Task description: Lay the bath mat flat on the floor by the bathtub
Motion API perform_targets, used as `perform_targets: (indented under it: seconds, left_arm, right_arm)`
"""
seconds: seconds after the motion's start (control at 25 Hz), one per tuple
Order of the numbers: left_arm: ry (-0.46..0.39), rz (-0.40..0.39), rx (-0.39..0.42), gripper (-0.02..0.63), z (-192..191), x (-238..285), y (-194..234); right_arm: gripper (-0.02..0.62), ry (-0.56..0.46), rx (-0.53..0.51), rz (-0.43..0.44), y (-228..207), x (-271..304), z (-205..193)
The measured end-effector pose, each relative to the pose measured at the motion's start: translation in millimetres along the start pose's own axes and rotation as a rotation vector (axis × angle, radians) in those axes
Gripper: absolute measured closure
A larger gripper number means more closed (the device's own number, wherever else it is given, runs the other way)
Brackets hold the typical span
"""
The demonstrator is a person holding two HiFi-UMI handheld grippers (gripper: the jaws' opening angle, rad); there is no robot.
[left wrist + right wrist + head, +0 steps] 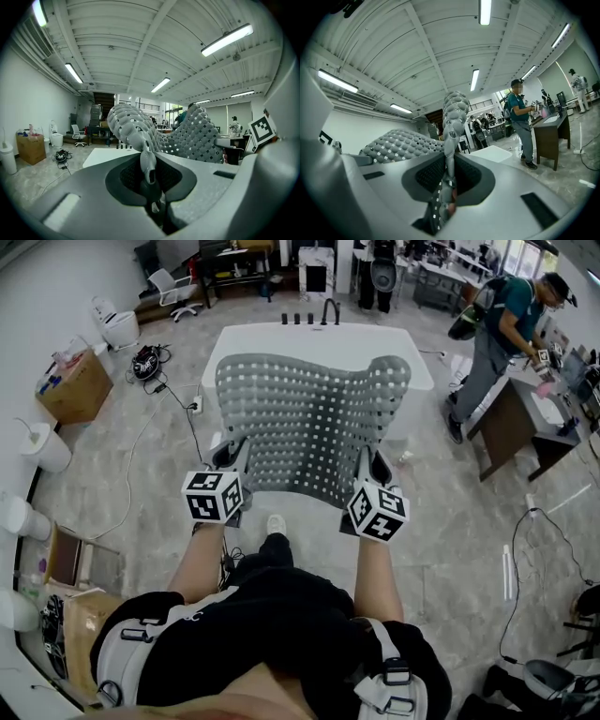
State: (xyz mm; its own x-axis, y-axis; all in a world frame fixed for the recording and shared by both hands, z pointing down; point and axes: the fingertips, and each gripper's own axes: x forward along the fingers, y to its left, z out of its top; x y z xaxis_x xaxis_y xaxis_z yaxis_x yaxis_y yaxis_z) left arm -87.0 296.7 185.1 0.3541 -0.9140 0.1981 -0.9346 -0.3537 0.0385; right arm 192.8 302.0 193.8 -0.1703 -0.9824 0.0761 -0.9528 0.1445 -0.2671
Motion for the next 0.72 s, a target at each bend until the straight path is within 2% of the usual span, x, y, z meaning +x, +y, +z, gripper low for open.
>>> perform_targets:
  seconds: [0.16, 0.4, 0.72]
  left_arm:
    - [-0.01, 0.002, -0.003, 0.565, 10, 18, 14]
    - [-0.011, -0.023, -0.007, 0.565, 16, 58, 17]
    - [0.005, -0.035, -0.004, 0.566, 31, 125, 59]
  right_arm:
    - [0.543, -0.011, -0.016, 0.002, 4, 19, 10]
    - [0.543, -0.011, -0.009, -0.024, -16, 52, 13]
    - [0.541, 0.017, -0.007, -0.02, -5, 135, 19]
